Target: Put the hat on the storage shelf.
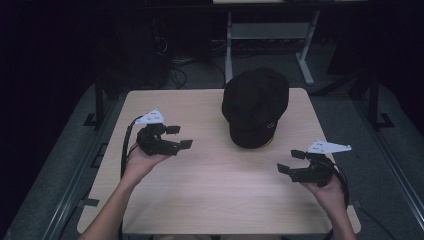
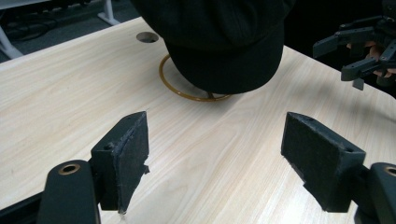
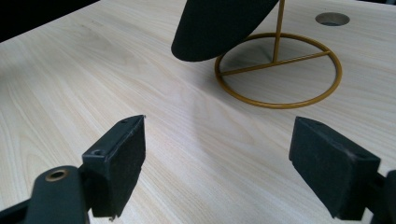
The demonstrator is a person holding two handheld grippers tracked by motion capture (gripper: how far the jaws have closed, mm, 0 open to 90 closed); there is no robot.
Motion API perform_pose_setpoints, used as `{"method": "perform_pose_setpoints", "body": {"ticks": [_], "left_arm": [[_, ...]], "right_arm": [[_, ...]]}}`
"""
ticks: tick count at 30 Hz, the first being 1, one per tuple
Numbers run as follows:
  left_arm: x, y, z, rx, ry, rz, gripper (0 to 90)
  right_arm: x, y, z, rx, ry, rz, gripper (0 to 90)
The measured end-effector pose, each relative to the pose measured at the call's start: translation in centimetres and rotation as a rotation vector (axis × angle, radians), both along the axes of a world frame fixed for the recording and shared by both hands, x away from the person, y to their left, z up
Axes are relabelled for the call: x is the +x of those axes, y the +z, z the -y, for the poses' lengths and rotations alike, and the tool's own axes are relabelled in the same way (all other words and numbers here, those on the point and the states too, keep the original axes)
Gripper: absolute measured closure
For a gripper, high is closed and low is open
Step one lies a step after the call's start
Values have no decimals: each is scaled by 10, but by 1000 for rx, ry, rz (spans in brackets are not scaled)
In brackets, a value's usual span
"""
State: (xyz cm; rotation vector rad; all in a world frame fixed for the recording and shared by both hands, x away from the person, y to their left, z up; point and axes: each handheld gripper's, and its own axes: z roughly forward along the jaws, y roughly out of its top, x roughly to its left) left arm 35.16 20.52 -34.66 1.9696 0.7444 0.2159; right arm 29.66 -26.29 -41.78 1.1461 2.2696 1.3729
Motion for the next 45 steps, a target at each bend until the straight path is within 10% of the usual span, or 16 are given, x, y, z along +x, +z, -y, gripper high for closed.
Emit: {"method": "perform_pose_setpoints", "body": {"ticks": [45], "left_arm": [[-45,-66,-47,-9,113,-33,218]], "right_arm": [[-3,-9,-4,-18,18,-18,175]]}}
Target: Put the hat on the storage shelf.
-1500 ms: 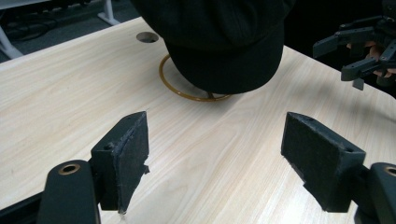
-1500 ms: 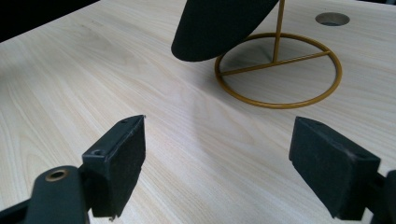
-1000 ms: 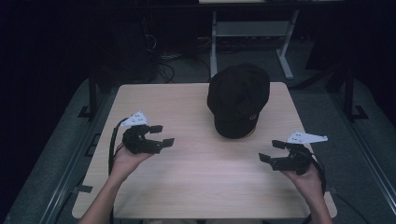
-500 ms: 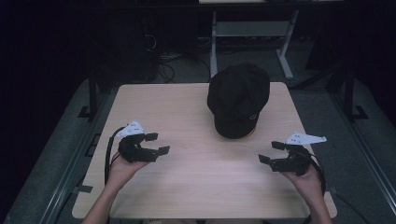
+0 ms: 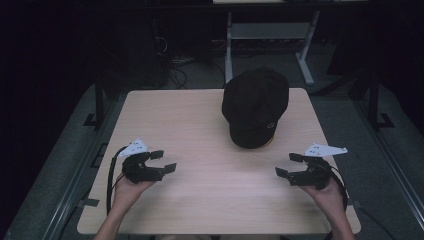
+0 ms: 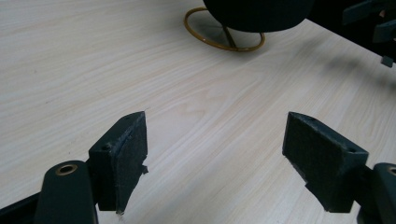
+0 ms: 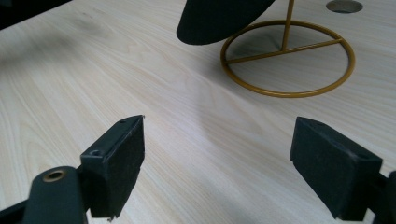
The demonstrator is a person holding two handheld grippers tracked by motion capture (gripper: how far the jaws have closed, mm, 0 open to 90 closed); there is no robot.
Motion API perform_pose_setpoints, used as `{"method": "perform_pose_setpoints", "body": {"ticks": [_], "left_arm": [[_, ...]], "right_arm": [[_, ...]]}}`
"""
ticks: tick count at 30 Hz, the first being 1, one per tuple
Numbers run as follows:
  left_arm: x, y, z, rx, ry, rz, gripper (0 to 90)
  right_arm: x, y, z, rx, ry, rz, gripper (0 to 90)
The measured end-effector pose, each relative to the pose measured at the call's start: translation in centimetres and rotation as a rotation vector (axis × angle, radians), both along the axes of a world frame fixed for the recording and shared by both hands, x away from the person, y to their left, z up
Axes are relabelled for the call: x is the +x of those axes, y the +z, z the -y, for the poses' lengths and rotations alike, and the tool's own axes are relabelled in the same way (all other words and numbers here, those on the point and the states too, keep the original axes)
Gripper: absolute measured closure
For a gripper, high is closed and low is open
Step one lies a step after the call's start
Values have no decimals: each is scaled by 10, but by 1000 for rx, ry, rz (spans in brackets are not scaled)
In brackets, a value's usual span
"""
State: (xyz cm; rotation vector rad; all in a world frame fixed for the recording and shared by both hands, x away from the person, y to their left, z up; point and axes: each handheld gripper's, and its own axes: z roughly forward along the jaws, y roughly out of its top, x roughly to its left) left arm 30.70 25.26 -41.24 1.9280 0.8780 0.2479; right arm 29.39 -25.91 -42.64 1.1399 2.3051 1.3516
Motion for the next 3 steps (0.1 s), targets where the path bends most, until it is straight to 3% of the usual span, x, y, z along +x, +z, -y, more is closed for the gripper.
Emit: {"method": "perform_pose_setpoints", "body": {"ticks": [3], "left_arm": [[-3,-6,0,7,13,4,214]], "right_arm": [[0,-1,0,8,6,0,175]]}}
